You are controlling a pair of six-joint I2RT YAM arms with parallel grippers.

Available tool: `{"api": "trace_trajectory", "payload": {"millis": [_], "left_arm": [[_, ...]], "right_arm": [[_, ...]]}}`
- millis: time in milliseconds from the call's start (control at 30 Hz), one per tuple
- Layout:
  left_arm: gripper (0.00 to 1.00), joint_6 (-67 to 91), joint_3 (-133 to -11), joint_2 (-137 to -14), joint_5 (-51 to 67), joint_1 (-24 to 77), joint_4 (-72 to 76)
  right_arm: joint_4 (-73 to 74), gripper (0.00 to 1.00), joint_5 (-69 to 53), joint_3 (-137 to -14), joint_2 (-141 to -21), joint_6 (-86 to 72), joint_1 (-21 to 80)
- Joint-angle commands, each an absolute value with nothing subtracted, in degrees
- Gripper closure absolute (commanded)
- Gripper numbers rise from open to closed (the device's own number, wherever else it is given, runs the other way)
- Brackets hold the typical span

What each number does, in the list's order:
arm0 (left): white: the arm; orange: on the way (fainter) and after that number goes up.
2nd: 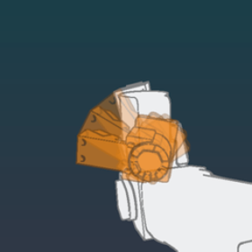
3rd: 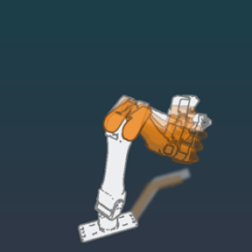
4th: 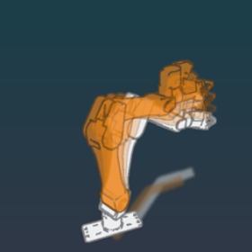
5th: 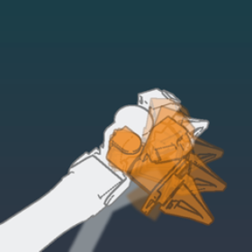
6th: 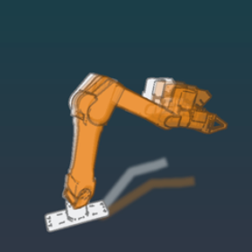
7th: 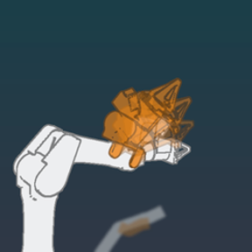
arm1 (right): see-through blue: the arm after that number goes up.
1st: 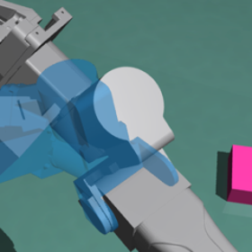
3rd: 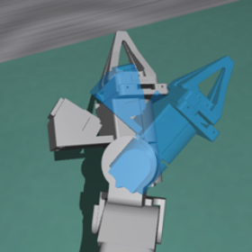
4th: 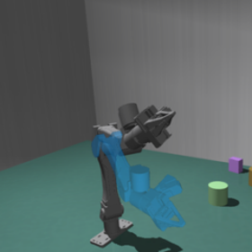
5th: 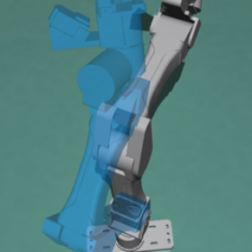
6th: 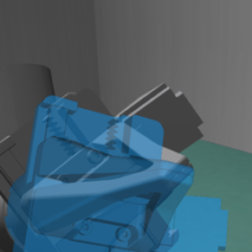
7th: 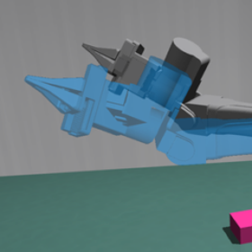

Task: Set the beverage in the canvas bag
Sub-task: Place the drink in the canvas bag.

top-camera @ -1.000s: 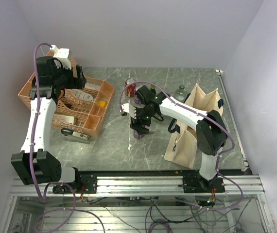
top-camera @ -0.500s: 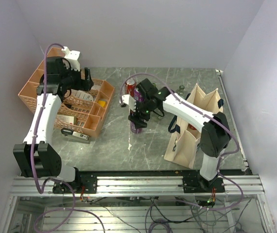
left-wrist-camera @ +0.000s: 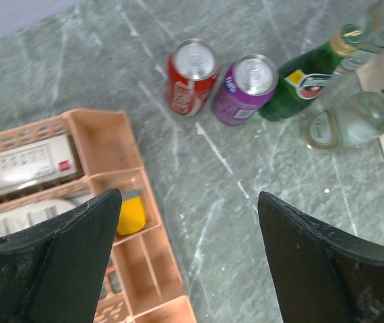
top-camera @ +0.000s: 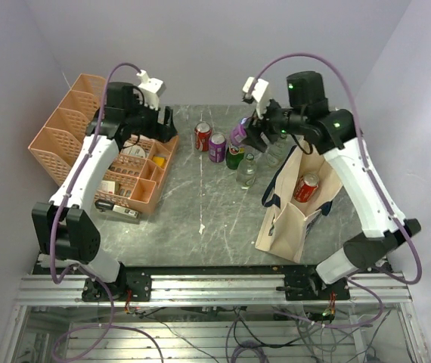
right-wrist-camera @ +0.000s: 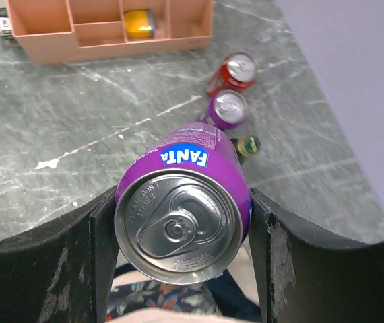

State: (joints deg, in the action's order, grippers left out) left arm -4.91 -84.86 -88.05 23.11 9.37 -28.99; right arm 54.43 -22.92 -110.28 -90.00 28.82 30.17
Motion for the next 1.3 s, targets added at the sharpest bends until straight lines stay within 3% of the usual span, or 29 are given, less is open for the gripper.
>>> {"api": "trace_trajectory", "payload": {"millis": [0, 367, 767, 1033, 1267], "left_arm": [[0.07, -5.28, -89.26, -90.47, 26.67, 14.51, -28.5], [0.06, -6.41, -94.63, -94.05, 31.19, 31.13, -26.0], [0.12, 6.75, -104.23, -107.39, 33.45, 47.28, -17.71], [0.21, 10.03, -108.5, -115.32, 31.03, 50.0, -15.63], [0.4, 9.03, -106.01, -116.18, 34.03, 50.22, -13.07]], "right_arm": [[56.97, 0.62, -18.53, -112.14, -84.95, 26.07, 28.57], [60.73, 0.63, -12.53, -99.99, -70.77, 23.63, 15.65], [65.74, 0.66, -8.79, -88.38, -60.23, 24.96, 12.16], [69.01, 0.69, -8.6, -82.03, -57.88, 25.06, 12.21], [68.38, 0.71, -7.06, -76.12, -57.53, 26.58, 11.98]]}}
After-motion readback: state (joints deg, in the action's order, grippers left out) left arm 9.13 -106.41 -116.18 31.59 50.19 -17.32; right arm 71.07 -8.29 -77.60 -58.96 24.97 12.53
